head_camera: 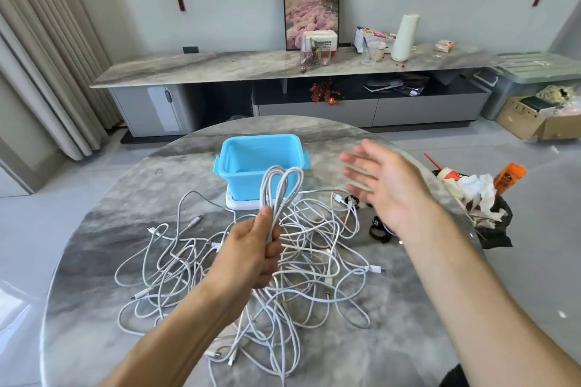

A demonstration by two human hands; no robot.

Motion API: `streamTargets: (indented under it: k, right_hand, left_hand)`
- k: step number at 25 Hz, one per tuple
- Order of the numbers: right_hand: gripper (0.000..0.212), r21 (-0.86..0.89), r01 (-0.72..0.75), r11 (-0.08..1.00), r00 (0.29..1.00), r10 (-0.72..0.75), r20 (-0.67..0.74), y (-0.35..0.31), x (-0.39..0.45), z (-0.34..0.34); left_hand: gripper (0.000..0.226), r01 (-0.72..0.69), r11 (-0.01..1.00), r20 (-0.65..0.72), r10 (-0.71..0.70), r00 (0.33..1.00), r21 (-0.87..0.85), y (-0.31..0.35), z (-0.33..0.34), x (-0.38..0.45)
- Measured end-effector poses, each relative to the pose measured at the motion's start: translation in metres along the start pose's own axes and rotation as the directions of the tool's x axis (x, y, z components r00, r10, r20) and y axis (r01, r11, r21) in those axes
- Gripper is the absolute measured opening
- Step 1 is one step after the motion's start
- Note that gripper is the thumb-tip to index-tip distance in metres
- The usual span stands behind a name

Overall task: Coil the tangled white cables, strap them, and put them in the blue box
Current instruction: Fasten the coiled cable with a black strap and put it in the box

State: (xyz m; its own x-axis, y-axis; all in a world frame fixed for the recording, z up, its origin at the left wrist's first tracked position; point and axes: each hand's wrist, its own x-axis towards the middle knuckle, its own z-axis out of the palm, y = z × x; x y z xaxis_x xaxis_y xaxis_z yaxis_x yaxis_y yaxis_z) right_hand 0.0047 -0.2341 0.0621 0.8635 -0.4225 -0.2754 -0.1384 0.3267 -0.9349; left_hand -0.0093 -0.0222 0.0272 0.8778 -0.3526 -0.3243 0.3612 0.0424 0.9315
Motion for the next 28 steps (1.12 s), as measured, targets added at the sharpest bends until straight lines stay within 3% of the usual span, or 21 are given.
streamTargets:
  k: [4, 7, 8, 10, 12, 13, 21, 23, 24, 26, 28]
  right_hand:
    - [0.004, 0.086, 0.146, 0.985, 0.964, -0.122, -0.237, -0.029, 0.018, -0.055]
    - [0.009, -0.237, 0.133, 0.962, 0.911, -0.213, -0.353, -0.011, 0.040, -0.091]
    - [0.013, -0.411, 0.079, 0.908, 0.911, -0.233, -0.340, 0.003, 0.047, -0.101]
    - [0.019, -0.747, -0.024, 0.665, 0.942, -0.234, -0.239, 0.036, 0.060, -0.122]
    - [0.025, -0.905, -0.051, 0.423, 0.975, -0.174, -0.136, 0.062, 0.069, -0.135]
    - [0.027, -0.933, -0.046, 0.358, 0.982, -0.157, -0.109, 0.073, 0.075, -0.140]
    - [0.017, -0.981, -0.112, 0.158, 0.972, -0.186, -0.141, 0.105, 0.092, -0.151]
    - [0.018, -0.971, -0.127, 0.202, 0.959, -0.226, -0.173, 0.101, 0.093, -0.152]
    - [0.018, -0.951, -0.121, 0.283, 0.947, -0.255, -0.196, 0.095, 0.092, -0.149]
    - [0.016, -0.814, -0.055, 0.579, 0.933, -0.260, -0.248, 0.075, 0.083, -0.138]
    - [0.013, -0.559, 0.055, 0.827, 0.951, -0.214, -0.223, 0.051, 0.065, -0.117]
  left_hand:
    - [0.038, 0.012, 1.000, -0.024, -0.013, 1.000, -0.026, -0.001, -0.003, 0.002]
    - [0.038, 0.008, 1.000, -0.036, -0.009, 0.999, -0.017, -0.001, -0.002, 0.004]
    - [0.038, 0.007, 1.000, -0.044, -0.007, 0.999, -0.008, -0.002, -0.002, 0.005]
    - [0.039, 0.008, 1.000, -0.058, -0.007, 0.998, 0.009, -0.004, -0.001, 0.006]
    - [0.039, 0.014, 1.000, -0.070, -0.013, 0.997, 0.008, -0.005, 0.000, 0.008]
    - [0.039, 0.015, 1.000, -0.074, -0.015, 0.997, 0.005, -0.005, 0.001, 0.009]
    - [0.039, 0.034, 0.999, -0.059, -0.034, 0.998, 0.000, -0.008, 0.005, 0.007]
    - [0.038, 0.034, 0.999, -0.060, -0.035, 0.998, -0.011, -0.006, 0.004, 0.005]
    - [0.038, 0.031, 0.999, -0.059, -0.032, 0.998, -0.018, -0.005, 0.003, 0.004]
    - [0.038, 0.020, 0.999, -0.058, -0.022, 0.998, -0.027, -0.003, 0.002, 0.002]
    - [0.038, 0.010, 1.000, -0.062, -0.012, 0.998, -0.023, 0.000, 0.003, 0.000]
